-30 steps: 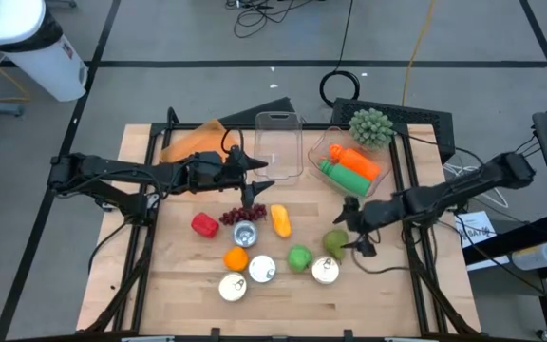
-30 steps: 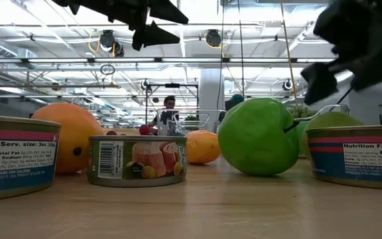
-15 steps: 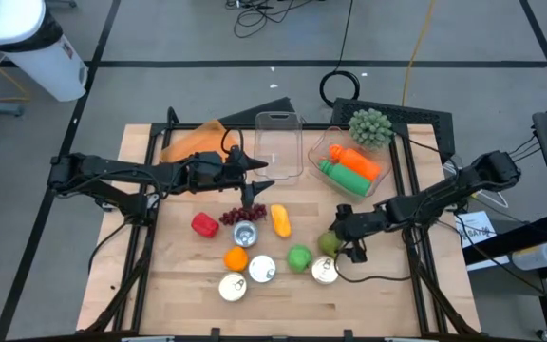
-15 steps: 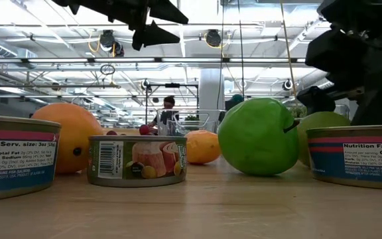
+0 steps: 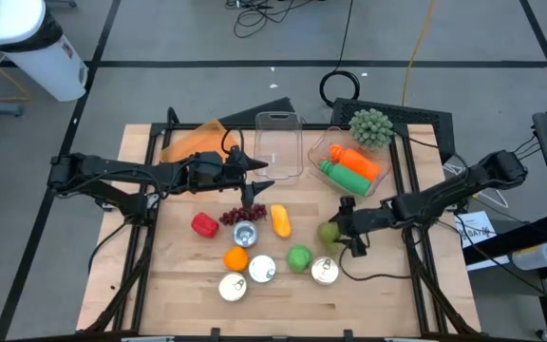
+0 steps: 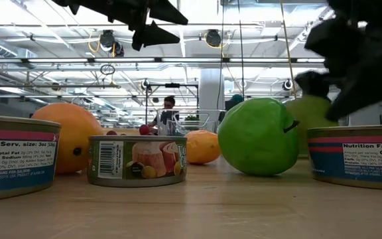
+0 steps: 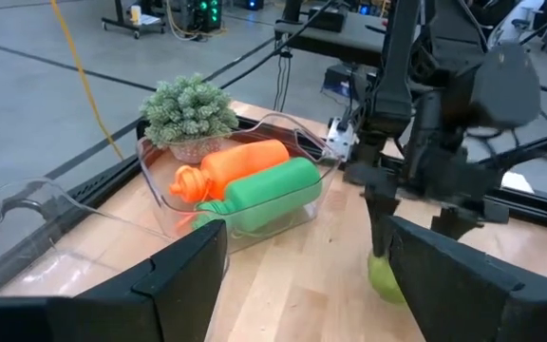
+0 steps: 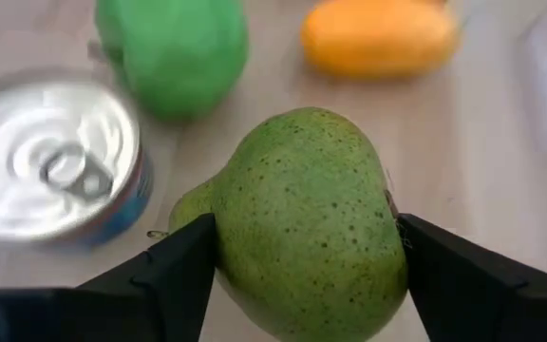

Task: Pick & Place Food Item
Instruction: Put the pear into the left transparent bin

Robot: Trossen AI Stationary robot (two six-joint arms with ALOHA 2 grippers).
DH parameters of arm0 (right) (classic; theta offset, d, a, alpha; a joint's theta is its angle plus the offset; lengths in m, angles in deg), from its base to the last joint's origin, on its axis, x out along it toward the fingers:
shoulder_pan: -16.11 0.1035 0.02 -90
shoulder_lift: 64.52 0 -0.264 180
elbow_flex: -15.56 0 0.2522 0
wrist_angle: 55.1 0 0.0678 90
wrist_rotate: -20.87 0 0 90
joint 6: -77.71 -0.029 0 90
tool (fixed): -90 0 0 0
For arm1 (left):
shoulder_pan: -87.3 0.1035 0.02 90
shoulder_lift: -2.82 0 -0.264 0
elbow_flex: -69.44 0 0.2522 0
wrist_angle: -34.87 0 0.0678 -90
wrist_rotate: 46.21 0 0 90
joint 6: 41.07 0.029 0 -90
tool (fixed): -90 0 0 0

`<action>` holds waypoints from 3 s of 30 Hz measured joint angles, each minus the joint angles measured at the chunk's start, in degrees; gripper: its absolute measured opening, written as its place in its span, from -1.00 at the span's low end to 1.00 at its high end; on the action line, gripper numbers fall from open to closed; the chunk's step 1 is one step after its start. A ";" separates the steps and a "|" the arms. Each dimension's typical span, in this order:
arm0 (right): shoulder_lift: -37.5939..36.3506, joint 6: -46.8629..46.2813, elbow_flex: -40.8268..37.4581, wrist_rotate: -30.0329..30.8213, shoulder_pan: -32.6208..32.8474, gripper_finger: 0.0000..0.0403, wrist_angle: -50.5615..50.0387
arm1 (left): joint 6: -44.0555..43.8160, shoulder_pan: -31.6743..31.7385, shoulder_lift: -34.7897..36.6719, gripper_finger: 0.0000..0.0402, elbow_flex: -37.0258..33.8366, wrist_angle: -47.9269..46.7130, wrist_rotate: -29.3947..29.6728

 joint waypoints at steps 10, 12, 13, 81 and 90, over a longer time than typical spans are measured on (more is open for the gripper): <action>-12.23 13.34 0.00 23.71 -0.02 0.41 4.43 | -1.23 -2.37 -6.45 0.46 0.04 11.16 -2.21; -12.47 16.75 0.02 27.58 -0.04 0.41 8.19 | -1.05 -2.86 -9.73 0.46 0.04 16.85 -3.15; -12.49 18.38 0.02 28.93 -0.02 0.41 9.79 | -1.05 -3.10 -11.56 0.46 0.04 19.70 -3.27; -3.42 34.91 0.00 42.26 2.82 0.42 45.73 | -22.89 18.82 -13.16 -0.19 11.54 -11.11 -8.04; -3.42 33.54 0.00 42.27 2.82 0.41 45.07 | -24.27 24.70 -24.79 -0.19 19.08 -15.48 -13.32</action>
